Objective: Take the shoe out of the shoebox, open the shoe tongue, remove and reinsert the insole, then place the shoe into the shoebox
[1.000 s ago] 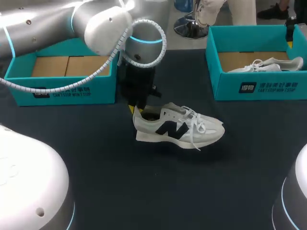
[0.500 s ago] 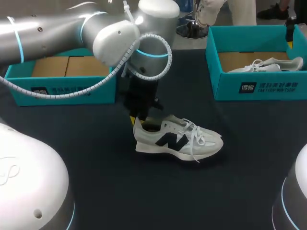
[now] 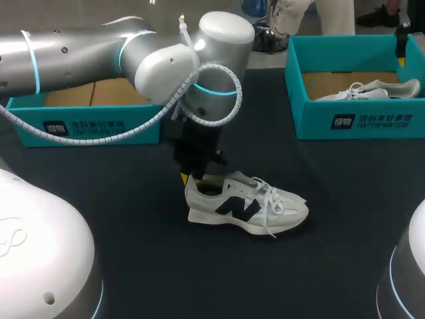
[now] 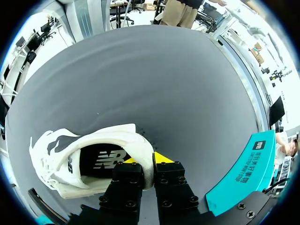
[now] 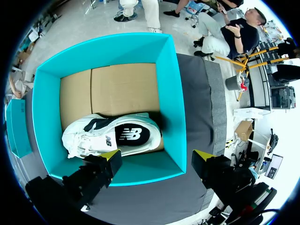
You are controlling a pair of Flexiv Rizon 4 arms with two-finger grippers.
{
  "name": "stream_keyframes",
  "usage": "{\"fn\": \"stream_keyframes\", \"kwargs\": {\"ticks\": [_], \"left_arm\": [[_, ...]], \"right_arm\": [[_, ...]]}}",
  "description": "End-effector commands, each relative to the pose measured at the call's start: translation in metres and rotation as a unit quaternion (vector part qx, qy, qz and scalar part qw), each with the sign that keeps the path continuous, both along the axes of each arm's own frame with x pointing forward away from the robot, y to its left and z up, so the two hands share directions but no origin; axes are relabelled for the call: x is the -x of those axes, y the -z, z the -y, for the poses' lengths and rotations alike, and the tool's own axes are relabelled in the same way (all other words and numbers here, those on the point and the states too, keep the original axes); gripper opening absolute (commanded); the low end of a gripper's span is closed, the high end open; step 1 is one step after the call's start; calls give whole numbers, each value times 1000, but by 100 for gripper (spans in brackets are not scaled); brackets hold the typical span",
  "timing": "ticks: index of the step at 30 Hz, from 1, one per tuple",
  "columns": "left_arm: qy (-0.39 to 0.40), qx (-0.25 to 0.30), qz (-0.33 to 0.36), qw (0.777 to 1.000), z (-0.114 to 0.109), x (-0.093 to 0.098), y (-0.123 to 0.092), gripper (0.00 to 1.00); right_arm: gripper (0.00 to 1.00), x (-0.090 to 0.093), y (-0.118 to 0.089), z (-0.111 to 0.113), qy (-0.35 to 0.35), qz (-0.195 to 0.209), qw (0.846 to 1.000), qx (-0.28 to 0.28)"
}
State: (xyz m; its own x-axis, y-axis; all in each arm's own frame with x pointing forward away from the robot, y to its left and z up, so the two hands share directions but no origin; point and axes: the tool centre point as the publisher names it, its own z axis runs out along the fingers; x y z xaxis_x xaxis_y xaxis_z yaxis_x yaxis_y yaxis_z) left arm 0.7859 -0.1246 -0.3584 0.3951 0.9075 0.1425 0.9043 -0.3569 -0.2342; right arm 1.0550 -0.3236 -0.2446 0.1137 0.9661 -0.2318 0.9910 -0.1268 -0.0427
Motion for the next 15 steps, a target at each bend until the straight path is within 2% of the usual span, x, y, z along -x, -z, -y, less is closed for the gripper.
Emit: {"fn": "stream_keyframes", "kwargs": {"ticks": [1, 9, 10, 11, 12, 15], "left_arm": [[-2, -6, 1, 1000, 5, -1, 5, 0], [-5, -16, 8, 1000, 4, -1, 7, 0], [-5, -16, 9, 1000, 4, -1, 6, 35], [-5, -16, 9, 1000, 3, 0, 5, 53], [-6, -13, 13, 1000, 2, 0, 2, 100], [-9, -2, 22, 1000, -1, 1, -9, 100]], "right_arm": [[100, -2, 0, 0, 1, -2, 1000, 0], [100, -2, 0, 0, 1, -2, 1000, 0], [100, -2, 0, 0, 1, -2, 1000, 0], [100, -2, 0, 0, 1, -2, 1000, 0], [100, -2, 0, 0, 1, -2, 1000, 0], [100, -2, 0, 0, 1, -2, 1000, 0]]}}
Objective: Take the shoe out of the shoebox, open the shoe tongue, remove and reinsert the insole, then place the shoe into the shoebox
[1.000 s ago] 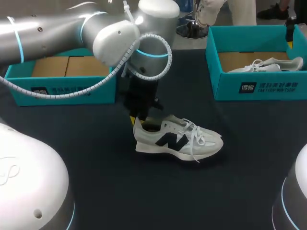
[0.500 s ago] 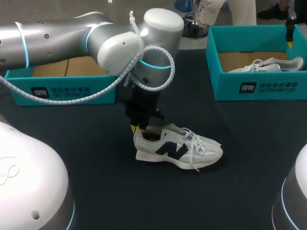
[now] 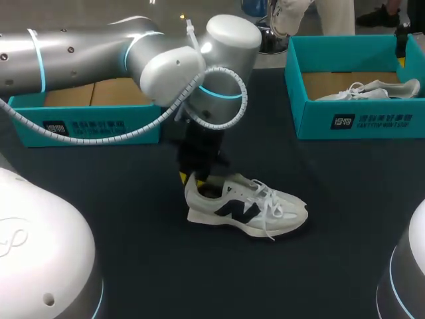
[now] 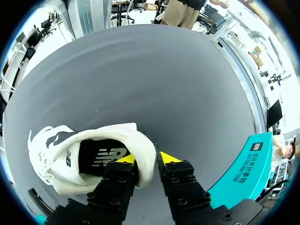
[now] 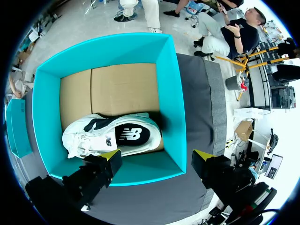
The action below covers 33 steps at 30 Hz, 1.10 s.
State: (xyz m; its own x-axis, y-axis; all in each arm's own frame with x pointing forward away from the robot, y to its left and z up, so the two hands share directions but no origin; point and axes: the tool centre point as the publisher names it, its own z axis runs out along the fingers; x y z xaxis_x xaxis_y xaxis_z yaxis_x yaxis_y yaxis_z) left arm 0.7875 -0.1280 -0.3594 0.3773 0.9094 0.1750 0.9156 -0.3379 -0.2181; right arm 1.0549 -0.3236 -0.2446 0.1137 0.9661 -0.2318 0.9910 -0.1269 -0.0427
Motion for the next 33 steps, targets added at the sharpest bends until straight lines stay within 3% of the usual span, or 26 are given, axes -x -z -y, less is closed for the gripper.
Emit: {"fn": "stream_keyframes", "kwargs": {"ticks": [1, 7, 12, 15, 22, 33], "left_arm": [[-2, 15, 12, 1000, -6, 3, -15, 100], [-10, 68, 33, 997, -18, 9, -61, 100], [-47, 150, 48, 986, -40, 17, -100, 100], [-91, 201, 63, 973, -59, 23, -113, 100], [-206, 291, 91, 930, -106, 35, -116, 100], [-206, 291, 91, 930, -106, 35, -116, 100]], "right_arm": [[100, -2, 0, 0, 1, -2, 1000, 0], [100, -2, 0, 0, 1, -2, 1000, 0], [100, -2, 0, 0, 1, -2, 1000, 0], [100, -2, 0, 0, 1, -2, 1000, 0], [100, -2, 0, 0, 1, -2, 1000, 0], [100, -2, 0, 0, 1, -2, 1000, 0]]}}
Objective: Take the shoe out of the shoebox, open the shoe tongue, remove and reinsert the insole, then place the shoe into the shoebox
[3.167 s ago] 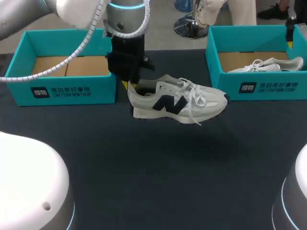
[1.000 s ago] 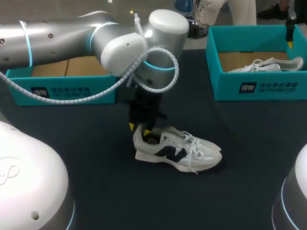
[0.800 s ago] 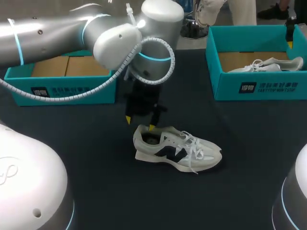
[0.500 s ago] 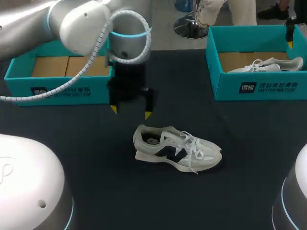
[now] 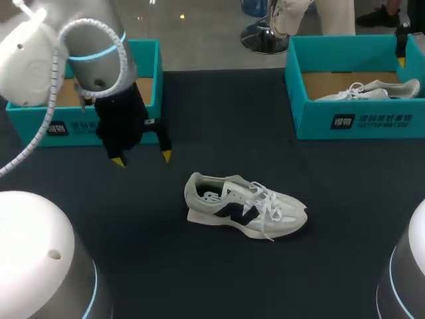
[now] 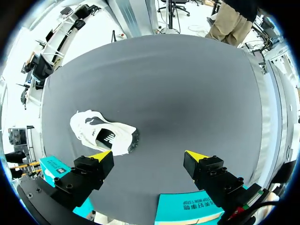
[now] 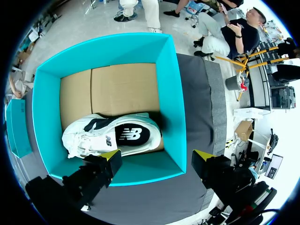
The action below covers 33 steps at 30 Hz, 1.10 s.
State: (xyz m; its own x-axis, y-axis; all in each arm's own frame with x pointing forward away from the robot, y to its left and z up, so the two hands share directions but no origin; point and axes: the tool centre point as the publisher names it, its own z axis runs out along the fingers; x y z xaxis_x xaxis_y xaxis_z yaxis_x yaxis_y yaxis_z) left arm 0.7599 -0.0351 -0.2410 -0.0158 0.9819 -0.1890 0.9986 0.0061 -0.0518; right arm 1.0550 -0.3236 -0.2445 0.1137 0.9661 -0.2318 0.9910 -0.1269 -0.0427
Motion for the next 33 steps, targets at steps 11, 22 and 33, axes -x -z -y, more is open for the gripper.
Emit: {"fn": "stream_keyframes", "kwargs": {"ticks": [11, 22, 33], "left_arm": [[-29, 113, 37, 992, -15, 6, 1, 100], [-233, 280, -106, 925, -67, 10, 5, 100], [-370, 308, -200, 854, -98, 41, 33, 100]], "right_arm": [[100, -2, 0, 0, 1, -2, 1000, 0], [100, -2, 0, 0, 1, -2, 1000, 0], [100, -2, 0, 0, 1, -2, 1000, 0]]}}
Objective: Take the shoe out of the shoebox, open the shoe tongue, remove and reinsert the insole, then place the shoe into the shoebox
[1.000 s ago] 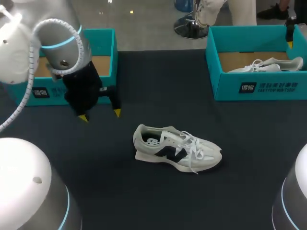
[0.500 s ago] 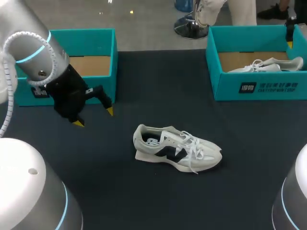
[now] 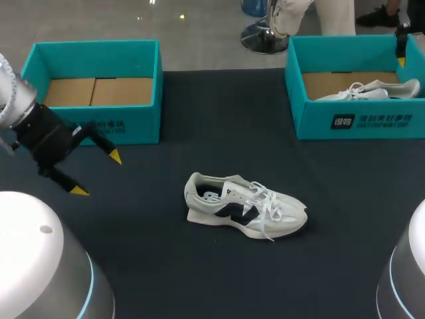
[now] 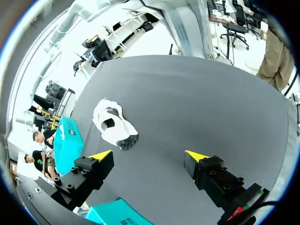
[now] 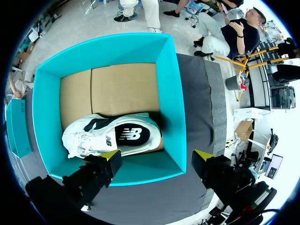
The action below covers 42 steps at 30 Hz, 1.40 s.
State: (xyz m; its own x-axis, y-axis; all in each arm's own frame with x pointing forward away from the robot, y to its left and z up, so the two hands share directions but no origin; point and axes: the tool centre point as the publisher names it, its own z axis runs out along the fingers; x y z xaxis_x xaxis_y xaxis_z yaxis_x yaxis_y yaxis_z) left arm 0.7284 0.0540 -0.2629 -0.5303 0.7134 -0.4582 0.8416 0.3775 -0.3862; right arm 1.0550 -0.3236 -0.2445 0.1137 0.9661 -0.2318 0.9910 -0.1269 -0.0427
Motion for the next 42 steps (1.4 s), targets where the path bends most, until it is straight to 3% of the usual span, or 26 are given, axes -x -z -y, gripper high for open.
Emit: {"fn": "stream_keyframes", "kwargs": {"ticks": [1, 13, 29, 35, 42], "left_arm": [[-157, 132, -89, 975, -12, 11, 15, 100], [-238, 193, -193, 932, -42, 24, 52, 100], [-239, 194, -193, 932, -42, 24, 52, 100], [-278, 191, -302, 892, -47, 12, 79, 100], [-210, 240, -346, 882, -49, 4, 98, 100]], "right_arm": [[100, -2, 0, 0, 1, -2, 1000, 0], [100, -2, 0, 0, 1, -2, 1000, 0], [100, -2, 0, 0, 1, -2, 1000, 0], [100, -2, 0, 0, 1, -2, 1000, 0], [100, -2, 0, 0, 1, -2, 1000, 0]]}}
